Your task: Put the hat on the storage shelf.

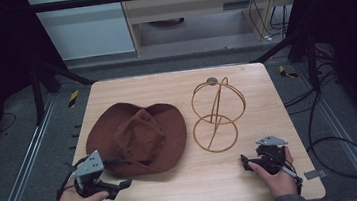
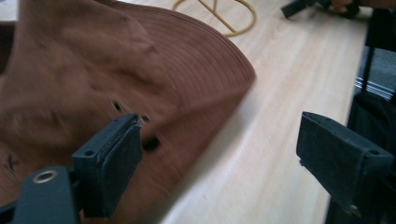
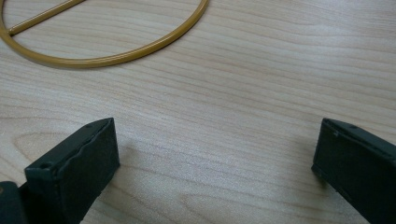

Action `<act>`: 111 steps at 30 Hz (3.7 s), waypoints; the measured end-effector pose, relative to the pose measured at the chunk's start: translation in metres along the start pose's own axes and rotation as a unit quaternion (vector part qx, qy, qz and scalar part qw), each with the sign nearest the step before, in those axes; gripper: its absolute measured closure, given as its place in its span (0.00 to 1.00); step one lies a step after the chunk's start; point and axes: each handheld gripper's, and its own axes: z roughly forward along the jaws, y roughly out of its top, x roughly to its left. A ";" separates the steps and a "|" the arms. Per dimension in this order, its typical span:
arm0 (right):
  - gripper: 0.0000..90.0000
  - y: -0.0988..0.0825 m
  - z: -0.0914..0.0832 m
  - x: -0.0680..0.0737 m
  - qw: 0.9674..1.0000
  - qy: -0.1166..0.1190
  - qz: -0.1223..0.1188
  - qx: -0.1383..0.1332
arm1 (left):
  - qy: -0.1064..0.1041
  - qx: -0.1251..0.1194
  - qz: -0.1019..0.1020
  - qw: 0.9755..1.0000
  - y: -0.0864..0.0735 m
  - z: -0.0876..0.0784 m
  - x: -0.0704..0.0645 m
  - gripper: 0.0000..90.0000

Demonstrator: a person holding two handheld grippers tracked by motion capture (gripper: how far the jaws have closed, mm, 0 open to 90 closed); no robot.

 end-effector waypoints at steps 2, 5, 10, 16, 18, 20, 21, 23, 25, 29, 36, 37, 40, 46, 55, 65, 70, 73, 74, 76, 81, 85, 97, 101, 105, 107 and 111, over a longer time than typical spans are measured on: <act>0.00 0.000 0.000 0.000 1.000 0.000 0.000 0.000 | 0.003 0.025 0.000 1.000 0.019 0.006 0.009 0.15; 0.00 0.000 0.000 0.000 1.000 0.000 0.000 0.000 | 0.013 0.048 0.004 0.999 0.037 0.015 0.019 0.14; 0.00 0.000 0.000 0.000 1.000 0.000 0.000 0.000 | 0.021 0.070 0.004 0.997 0.057 0.029 0.039 0.10; 0.00 0.000 0.000 0.000 1.000 0.000 0.000 0.000 | 0.046 0.092 -0.008 0.995 0.071 0.041 0.065 0.09; 0.00 0.000 0.000 0.000 1.000 0.000 0.000 0.000 | 0.056 0.097 -0.006 0.994 0.075 0.043 0.072 0.10; 0.00 0.000 0.000 0.000 1.000 0.000 0.000 0.000 | 0.059 0.096 -0.020 0.993 0.079 0.044 0.079 0.10; 0.00 0.000 0.000 0.000 1.000 0.000 0.000 0.000 | 0.062 0.098 -0.023 0.993 0.082 0.044 0.081 0.10; 0.00 0.000 0.000 0.000 1.000 0.000 0.000 0.000 | 0.069 0.100 -0.021 0.992 0.087 0.044 0.085 0.10; 0.00 0.000 0.000 0.000 1.000 0.000 0.000 0.000 | 0.074 0.103 -0.022 0.992 0.091 0.045 0.087 0.10; 0.00 0.000 0.000 0.000 1.000 0.000 0.000 0.000 | 0.078 0.113 -0.017 0.990 0.096 0.050 0.089 0.09; 0.00 0.000 0.000 0.000 1.000 0.000 0.000 0.000 | 0.083 0.141 -0.001 0.987 0.099 0.064 0.087 0.10; 0.00 0.000 0.000 0.000 1.000 0.000 0.000 0.000 | 0.083 0.145 0.000 0.986 0.099 0.066 0.087 0.10; 0.00 0.000 0.000 0.000 1.000 0.000 0.000 0.000 | 0.082 0.158 -0.004 0.984 0.098 0.072 0.088 0.12; 0.00 0.000 0.000 0.000 1.000 0.000 0.000 0.000 | 0.079 0.178 -0.010 0.981 0.093 0.085 0.093 0.19; 0.00 0.000 0.000 0.000 1.000 0.000 0.000 0.000 | 0.076 0.200 -0.030 0.976 0.087 0.092 0.100 0.41; 0.00 0.000 0.000 0.000 1.000 0.000 0.000 0.000 | 0.066 0.208 -0.023 0.976 0.085 0.096 0.101 0.87; 0.00 0.000 0.000 0.000 1.000 0.000 0.000 0.000 | 0.068 0.203 -0.023 0.976 0.086 0.093 0.101 0.98; 0.00 0.000 0.000 0.000 1.000 0.000 0.000 0.000 | 0.073 0.194 -0.025 0.978 0.088 0.089 0.102 0.98; 0.00 0.000 0.000 0.000 1.000 0.000 0.000 0.000 | 0.076 0.189 -0.025 0.979 0.088 0.087 0.101 0.98; 0.00 0.000 0.000 0.000 1.000 0.000 0.000 0.000 | 0.080 0.182 -0.022 0.980 0.090 0.082 0.100 0.99; 0.00 0.000 0.000 0.000 1.000 0.000 0.000 0.000 | 0.088 0.163 -0.016 0.983 0.097 0.069 0.095 0.98; 0.00 0.000 0.000 0.000 1.000 0.000 0.000 0.000 | 0.094 0.142 -0.009 0.985 0.106 0.053 0.091 0.98; 0.00 0.000 0.000 0.000 1.000 0.001 0.000 0.000 | 0.106 0.110 0.009 0.988 0.118 0.015 0.075 0.98; 0.00 0.000 0.000 0.000 1.000 0.000 0.000 0.000 | 0.109 0.101 0.015 0.989 0.120 0.002 0.073 0.98; 0.00 0.000 0.000 0.000 1.000 0.000 0.000 0.000 | 0.113 0.094 0.016 0.989 0.119 -0.011 0.072 0.98; 0.00 0.000 0.000 0.000 1.000 0.000 0.000 0.000 | 0.115 0.086 0.015 0.990 0.118 -0.017 0.070 0.98; 0.00 0.000 0.000 0.000 1.000 0.000 0.000 0.000 | 0.116 0.078 0.019 0.990 0.120 -0.028 0.066 0.98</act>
